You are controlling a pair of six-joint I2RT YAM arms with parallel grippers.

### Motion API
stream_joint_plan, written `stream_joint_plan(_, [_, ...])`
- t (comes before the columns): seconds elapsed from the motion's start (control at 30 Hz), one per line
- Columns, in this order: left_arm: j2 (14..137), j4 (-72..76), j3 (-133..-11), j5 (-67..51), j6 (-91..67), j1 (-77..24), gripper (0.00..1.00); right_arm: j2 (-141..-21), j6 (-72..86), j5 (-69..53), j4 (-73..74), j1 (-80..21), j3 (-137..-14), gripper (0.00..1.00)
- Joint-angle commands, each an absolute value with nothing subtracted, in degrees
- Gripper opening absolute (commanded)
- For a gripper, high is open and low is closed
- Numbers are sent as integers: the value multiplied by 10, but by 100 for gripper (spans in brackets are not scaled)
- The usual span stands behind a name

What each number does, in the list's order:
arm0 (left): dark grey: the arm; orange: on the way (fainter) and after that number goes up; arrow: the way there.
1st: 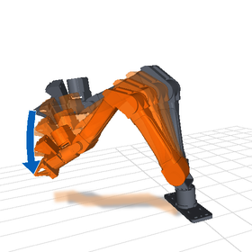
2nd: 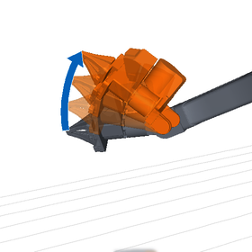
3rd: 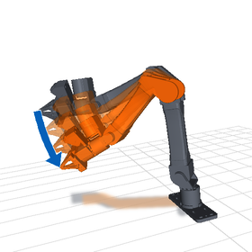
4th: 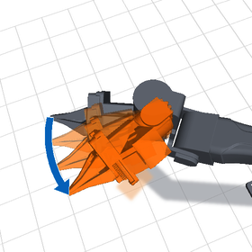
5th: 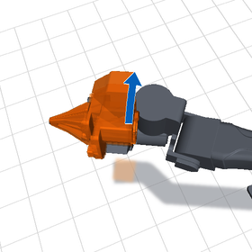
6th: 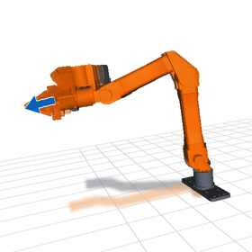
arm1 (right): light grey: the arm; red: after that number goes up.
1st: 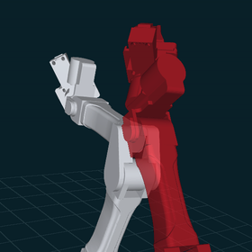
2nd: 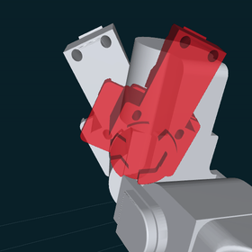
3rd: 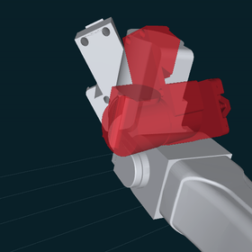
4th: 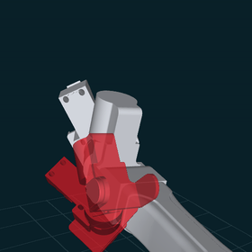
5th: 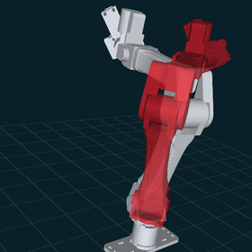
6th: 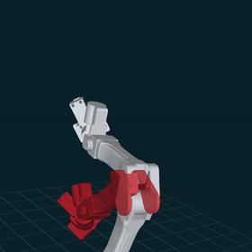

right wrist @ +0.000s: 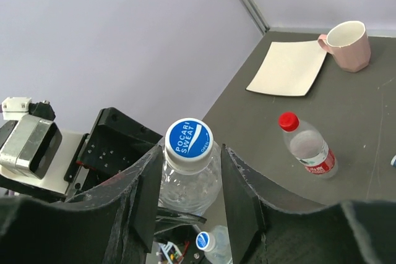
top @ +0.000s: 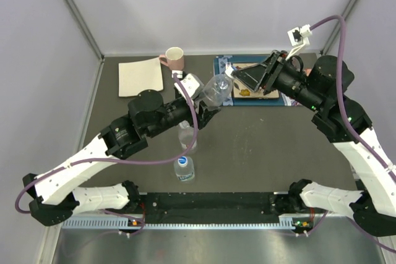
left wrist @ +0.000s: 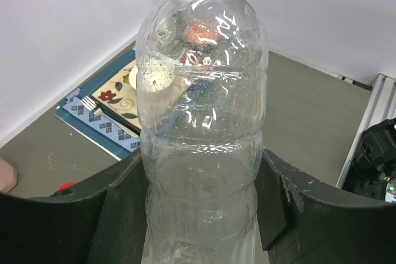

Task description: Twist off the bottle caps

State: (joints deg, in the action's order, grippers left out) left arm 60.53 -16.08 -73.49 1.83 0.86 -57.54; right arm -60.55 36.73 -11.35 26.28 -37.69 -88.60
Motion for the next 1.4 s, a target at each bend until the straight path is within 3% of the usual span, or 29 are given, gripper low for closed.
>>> stream_joint_plan(0.0, [602,-128,-733,37,18,-582,45,-603,373,-109,249,-374,-884,43])
stream_joint_plan(0.2, [603,-126,-730,36,18,-585,45,-613,375,-111,245,-374,-885,49])
stream_joint_plan(0.47, [599,-117,-722,35,16,-588,44,-628,375,-112,237,-374,-884,50])
stream_joint_plan(0.57, [599,-118,-720,35,16,-588,44,-628,377,-113,233,-374,-881,41])
stream_joint_plan(0.67, [597,-116,-718,39,16,-589,43,-628,375,-115,232,-374,-876,18])
stream_joint_plan(0.7, [596,-114,-718,40,17,-589,44,-628,376,-116,232,-374,-874,1])
stream_joint_plan(0.77, [595,-112,-720,35,15,-589,44,-624,375,-120,232,-374,-867,0])
stream_joint_plan(1.03, [588,-68,-732,-225,-30,-587,46,-627,305,-263,235,-374,-864,0])
stream_joint_plan(1.2, [606,-64,-771,-350,-68,-582,41,-598,258,-298,234,-374,-850,0])
stream_joint_plan(1.37, [616,-5,-768,-463,-131,-558,38,-581,210,-416,234,-374,-850,0])
